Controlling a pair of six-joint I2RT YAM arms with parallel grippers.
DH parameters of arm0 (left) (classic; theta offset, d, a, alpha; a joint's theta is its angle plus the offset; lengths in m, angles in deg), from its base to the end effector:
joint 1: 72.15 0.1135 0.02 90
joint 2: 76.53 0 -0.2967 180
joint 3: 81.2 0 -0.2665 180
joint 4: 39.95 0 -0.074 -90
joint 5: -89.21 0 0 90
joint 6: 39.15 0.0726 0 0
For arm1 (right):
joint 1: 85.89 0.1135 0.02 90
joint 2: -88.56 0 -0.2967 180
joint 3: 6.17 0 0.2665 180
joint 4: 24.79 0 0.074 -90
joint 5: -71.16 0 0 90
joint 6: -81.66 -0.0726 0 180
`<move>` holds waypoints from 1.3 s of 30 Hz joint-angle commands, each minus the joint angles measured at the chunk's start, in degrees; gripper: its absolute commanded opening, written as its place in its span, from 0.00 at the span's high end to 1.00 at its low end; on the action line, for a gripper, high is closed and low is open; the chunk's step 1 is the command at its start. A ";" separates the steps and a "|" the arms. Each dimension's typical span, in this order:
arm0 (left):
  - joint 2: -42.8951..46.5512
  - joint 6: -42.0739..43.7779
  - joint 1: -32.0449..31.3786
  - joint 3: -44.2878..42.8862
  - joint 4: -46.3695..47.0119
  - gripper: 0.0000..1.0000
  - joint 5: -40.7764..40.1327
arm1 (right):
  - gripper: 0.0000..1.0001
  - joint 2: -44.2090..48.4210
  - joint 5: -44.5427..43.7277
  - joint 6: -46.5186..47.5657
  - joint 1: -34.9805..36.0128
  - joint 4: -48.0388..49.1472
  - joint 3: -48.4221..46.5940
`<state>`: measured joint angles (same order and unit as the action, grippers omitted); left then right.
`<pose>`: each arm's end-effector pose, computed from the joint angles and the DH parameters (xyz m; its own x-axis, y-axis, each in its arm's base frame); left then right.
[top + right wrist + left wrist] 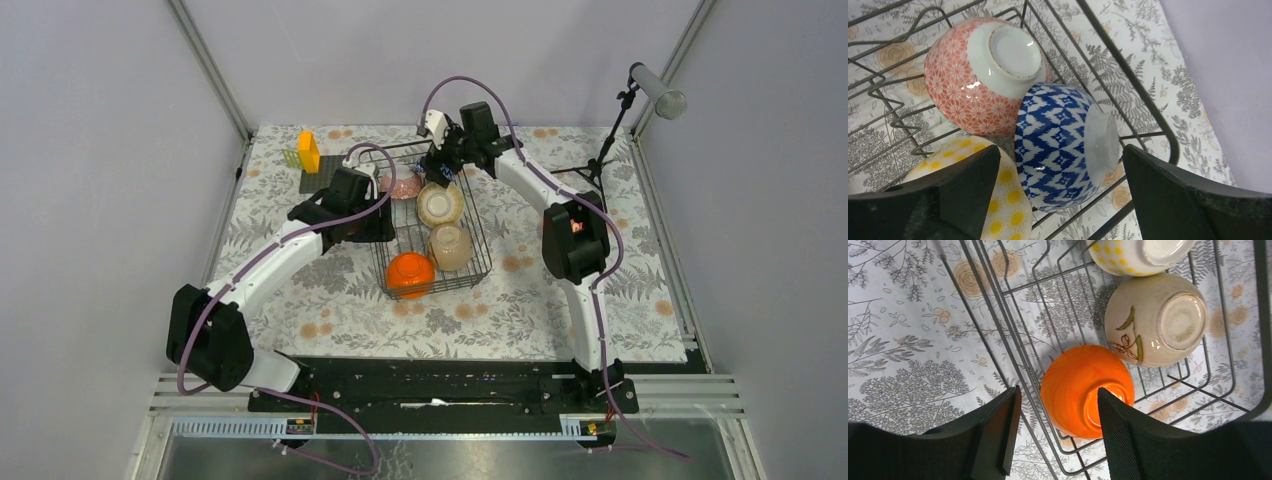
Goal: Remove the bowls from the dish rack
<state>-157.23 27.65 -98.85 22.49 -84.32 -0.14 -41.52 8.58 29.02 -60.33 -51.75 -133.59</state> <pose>0.2984 -0.1510 0.2757 -0.7971 -0.0400 -0.6025 0.1545 0.9511 -0.2675 0.5247 0.2880 0.2597 0.0972 -0.5506 -0.8291 -0.8620 0.3698 -0.3466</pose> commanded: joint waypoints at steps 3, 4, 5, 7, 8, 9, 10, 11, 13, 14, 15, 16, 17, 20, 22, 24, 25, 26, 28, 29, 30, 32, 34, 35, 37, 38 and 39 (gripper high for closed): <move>2.61 -2.20 -0.11 -2.64 1.44 0.37 1.88 | 0.00 -1.94 -0.57 1.92 0.95 -2.00 -3.30; 2.50 -2.20 -0.11 -2.73 1.25 0.37 1.82 | 0.00 -2.34 -0.94 1.86 0.98 -1.88 -3.59; 2.42 -2.32 -0.11 -2.82 1.22 0.37 1.69 | 0.00 -2.72 -1.22 1.79 0.95 -1.89 -3.87; 2.32 -2.60 -0.11 -2.87 1.24 0.37 1.57 | 0.00 -3.46 -1.85 1.37 0.94 -1.82 -4.49; 2.27 -2.82 -0.11 -2.88 1.26 0.38 1.51 | 0.00 -3.71 -2.14 0.86 0.96 -1.50 -4.61; 2.17 -3.01 -0.06 -3.03 1.25 0.38 1.65 | 0.00 -3.98 -2.09 0.53 0.92 -1.05 -4.57; 2.06 -3.12 -0.09 -3.17 1.10 0.38 1.76 | 0.00 -4.17 -1.98 0.33 0.97 -0.99 -4.59; 1.95 -3.30 -0.08 -3.29 1.01 0.38 1.78 | 0.00 -4.40 -1.89 0.16 0.93 -0.92 -4.58; 1.93 -3.66 -0.11 -3.39 0.83 0.38 1.81 | 0.00 -4.71 -1.84 -0.09 0.96 -0.98 -4.48; 2.02 -3.81 -0.09 -3.42 0.83 0.38 1.76 | 0.00 -4.80 -1.83 -0.10 0.91 -0.91 -4.47; 2.13 -3.89 -0.11 -3.41 0.85 0.38 1.77 | 0.01 -4.87 -1.78 -0.13 0.96 -0.90 -4.50; 2.21 -4.02 -0.10 -3.40 0.66 0.38 1.73 | 0.02 -4.90 -1.78 -0.25 0.98 -0.90 -4.50; 2.23 -4.18 -0.11 -3.50 0.45 0.38 1.65 | 0.03 -4.71 -1.90 -0.23 0.97 -0.92 -4.46; 2.12 -5.32 -0.11 -3.65 -0.23 0.40 1.16 | 0.11 -4.42 -2.28 -1.13 0.98 -0.75 -4.71; 1.96 -6.01 -0.11 -3.82 -0.77 0.42 1.17 | 0.17 -3.91 -1.92 -1.26 0.98 -0.81 -4.52; 2.15 -6.52 -0.06 -3.62 -0.81 0.42 1.21 | 0.24 -3.42 -1.87 -1.56 0.98 -0.81 -4.14; 2.31 -6.91 -0.10 -3.45 -0.76 0.42 1.17 | 0.26 -3.20 -2.06 -1.59 0.98 -0.81 -3.82; 2.43 -7.07 -0.12 -3.35 -0.74 0.42 1.19 | 0.28 -2.84 -2.28 -1.55 0.93 -0.83 -3.49; 2.75 -7.56 -0.19 -3.12 -0.74 0.43 1.00 | 0.30 -2.21 -2.89 -1.35 0.98 -0.83 -2.73; 2.81 -7.81 -0.20 -2.99 -0.76 0.43 0.87 | 0.32 -1.92 -3.36 -1.38 0.94 -0.81 -2.56; 3.02 -8.01 -0.20 -2.92 -0.81 0.44 0.80 | 0.34 -1.59 -4.13 -1.41 0.98 -0.79 -2.49; 3.24 -8.32 -0.20 -2.56 -0.86 0.44 0.66 | 0.36 -1.14 -6.20 -1.70 0.98 -0.68 -2.88; 3.64 -8.56 -0.33 -2.19 -0.88 0.44 0.56 | 0.39 -0.46 -8.02 -2.35 1.00 -0.11 -3.08; 3.81 -8.69 -0.41 -1.99 -0.82 0.44 0.39 | 0.42 -0.07 -8.99 -2.78 1.07 0.53 -2.95; 4.09 -8.79 -0.54 -1.53 -0.75 0.45 0.26 | 0.47 0.78 -10.51 -3.11 1.23 1.53 -2.68; 4.07 -8.79 -0.62 -1.46 -0.82 0.45 0.24 | 0.48 1.05 -11.07 -3.05 1.40 1.78 -2.65; 4.13 -8.75 -0.63 -1.40 -0.86 0.45 0.23 | 0.49 1.38 -11.41 -2.51 1.57 1.82 -2.65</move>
<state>-155.53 19.63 -99.07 21.02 -86.33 0.73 -45.11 2.72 26.75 -59.36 -52.08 -136.19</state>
